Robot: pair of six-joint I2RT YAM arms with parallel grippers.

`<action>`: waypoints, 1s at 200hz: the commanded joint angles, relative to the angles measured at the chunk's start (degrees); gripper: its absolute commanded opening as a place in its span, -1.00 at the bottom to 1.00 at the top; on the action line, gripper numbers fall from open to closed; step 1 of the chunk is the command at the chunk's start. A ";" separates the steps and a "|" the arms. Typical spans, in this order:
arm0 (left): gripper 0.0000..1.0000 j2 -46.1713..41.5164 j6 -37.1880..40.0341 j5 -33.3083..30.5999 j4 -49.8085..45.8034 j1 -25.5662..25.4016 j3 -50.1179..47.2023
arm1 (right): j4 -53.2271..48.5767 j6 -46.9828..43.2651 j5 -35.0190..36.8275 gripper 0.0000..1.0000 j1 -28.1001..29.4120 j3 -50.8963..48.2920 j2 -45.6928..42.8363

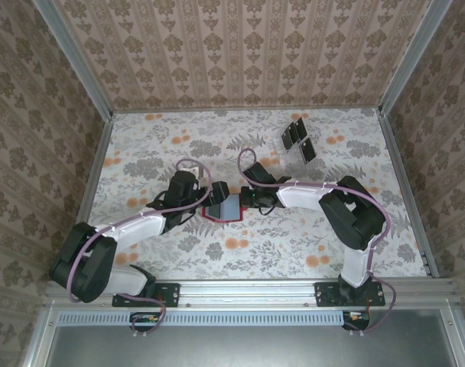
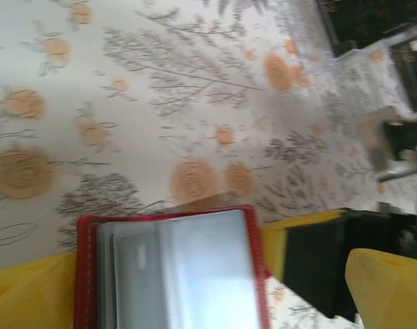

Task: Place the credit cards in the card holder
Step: Close the card holder at the center of the table.

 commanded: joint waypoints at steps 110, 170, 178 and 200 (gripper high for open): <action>1.00 16.39 -5.63 -5.38 10.06 -10.59 3.84 | 1.05 2.79 -3.21 -0.06 -12.89 -11.56 -18.51; 1.00 9.30 -3.13 -7.49 4.66 -9.34 5.15 | 1.86 3.49 -10.16 -0.37 -10.14 -12.55 -24.18; 1.00 7.65 -2.70 -7.77 3.28 -8.91 5.47 | 1.70 3.62 -10.31 -0.43 -8.70 -12.05 -24.27; 1.00 4.42 -2.15 -7.84 -0.06 -6.46 5.68 | 1.67 4.24 -9.97 -0.58 -4.47 -10.47 -23.34</action>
